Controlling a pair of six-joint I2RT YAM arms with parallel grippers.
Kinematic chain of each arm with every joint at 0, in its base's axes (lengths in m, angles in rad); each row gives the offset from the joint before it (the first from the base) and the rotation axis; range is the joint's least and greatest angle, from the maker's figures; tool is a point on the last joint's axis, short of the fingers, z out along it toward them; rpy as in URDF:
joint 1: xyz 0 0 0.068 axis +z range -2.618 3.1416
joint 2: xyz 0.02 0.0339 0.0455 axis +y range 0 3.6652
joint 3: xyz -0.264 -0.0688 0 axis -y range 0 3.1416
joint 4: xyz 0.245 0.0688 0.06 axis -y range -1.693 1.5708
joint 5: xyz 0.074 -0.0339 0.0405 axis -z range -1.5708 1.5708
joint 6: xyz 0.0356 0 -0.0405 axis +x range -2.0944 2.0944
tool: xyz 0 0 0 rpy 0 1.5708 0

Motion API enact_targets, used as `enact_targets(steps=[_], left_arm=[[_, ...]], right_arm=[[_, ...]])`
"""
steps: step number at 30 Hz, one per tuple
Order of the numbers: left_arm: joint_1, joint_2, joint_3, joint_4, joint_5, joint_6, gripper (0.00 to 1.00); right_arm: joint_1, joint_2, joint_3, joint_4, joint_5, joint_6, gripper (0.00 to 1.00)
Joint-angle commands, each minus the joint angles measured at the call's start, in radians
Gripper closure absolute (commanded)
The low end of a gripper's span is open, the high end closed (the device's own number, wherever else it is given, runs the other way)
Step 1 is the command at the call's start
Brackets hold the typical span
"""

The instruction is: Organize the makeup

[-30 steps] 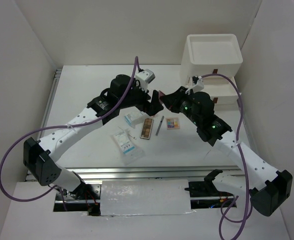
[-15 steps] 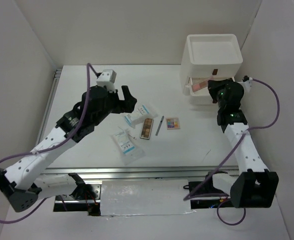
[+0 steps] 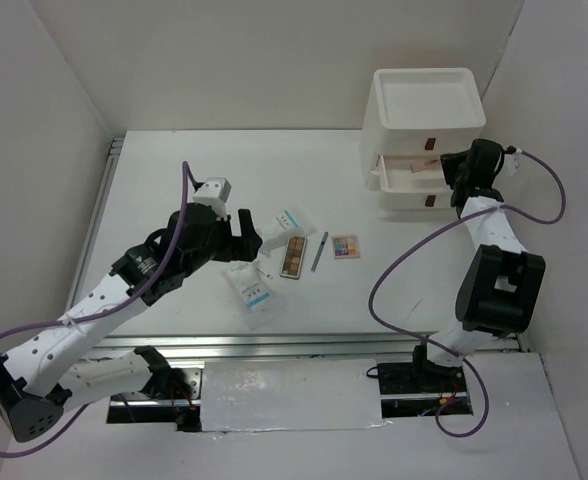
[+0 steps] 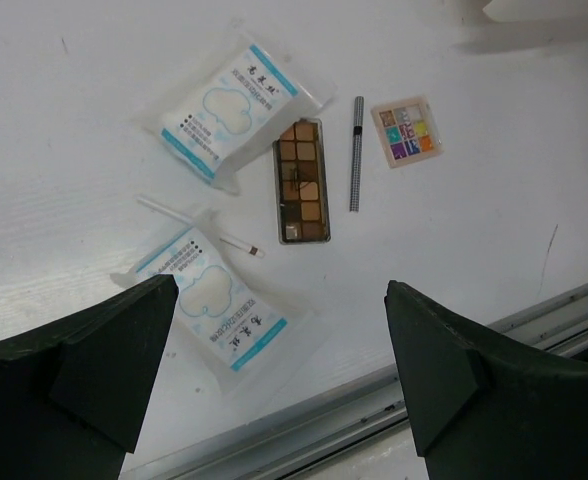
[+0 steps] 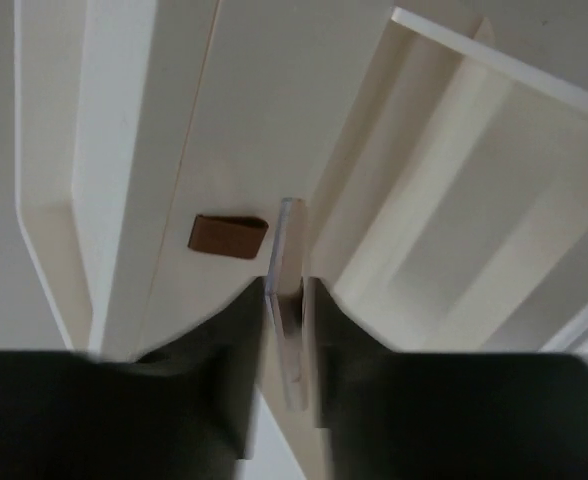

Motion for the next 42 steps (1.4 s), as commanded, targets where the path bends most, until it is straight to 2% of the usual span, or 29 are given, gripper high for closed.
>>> enact_targets(steps=[1,2,5,9,10,13,16,19,20,24,29,31,33,37,42], left_arm=[[-0.018,-0.024,0.000,0.001,0.013,0.004,0.00],[-0.019,-0.024,0.000,-0.007,0.008,0.003,0.01],[-0.027,-0.029,-0.001,-0.025,-0.011,0.001,0.00],[-0.028,-0.034,0.003,-0.051,-0.024,-0.008,0.01],[-0.030,-0.034,0.005,-0.071,-0.036,-0.012,0.01],[-0.028,-0.041,0.014,-0.132,-0.083,-0.043,0.01],[-0.028,-0.038,0.037,-0.194,-0.188,-0.097,0.01],[-0.028,-0.008,0.075,-0.289,-0.272,-0.124,0.01],[-0.028,0.015,0.097,-0.328,-0.294,-0.123,0.00],[-0.028,0.048,0.115,-0.376,-0.337,-0.132,0.01],[-0.027,0.071,0.074,-0.318,-0.271,-0.164,0.00],[-0.027,0.071,0.057,-0.281,-0.239,-0.169,0.01],[-0.027,0.065,0.053,-0.266,-0.220,-0.163,0.01],[-0.027,0.063,0.037,-0.270,-0.225,-0.154,0.01],[-0.027,0.068,0.007,-0.255,-0.187,-0.132,0.01]], right_arm=[[-0.025,0.047,0.077,0.031,-0.045,0.007,0.45],[-0.028,0.051,0.077,0.031,-0.074,0.006,0.36],[-0.030,0.039,0.057,0.042,-0.079,0.010,0.18],[-0.030,-0.010,0.031,0.051,-0.116,0.003,0.10],[-0.019,-0.054,0.018,0.051,-0.136,-0.020,0.04],[0.051,-0.154,0.002,0.027,-0.148,-0.115,0.00],[0.161,-0.218,0.037,-0.101,-0.135,-0.273,0.00],[0.358,-0.228,0.057,-0.243,-0.107,-0.422,0.00],[0.454,-0.225,0.060,-0.302,-0.046,-0.451,0.00],[0.629,-0.164,0.056,-0.418,0.146,-0.531,0.00],[0.702,-0.061,0.051,-0.465,0.106,-0.563,0.00],[0.774,0.019,0.123,-0.528,0.248,-0.562,0.00],[0.794,0.094,0.186,-0.616,0.374,-0.545,0.00],[0.786,0.151,0.169,-0.646,0.430,-0.551,0.00],[0.746,0.191,0.130,-0.648,0.384,-0.588,0.00]])
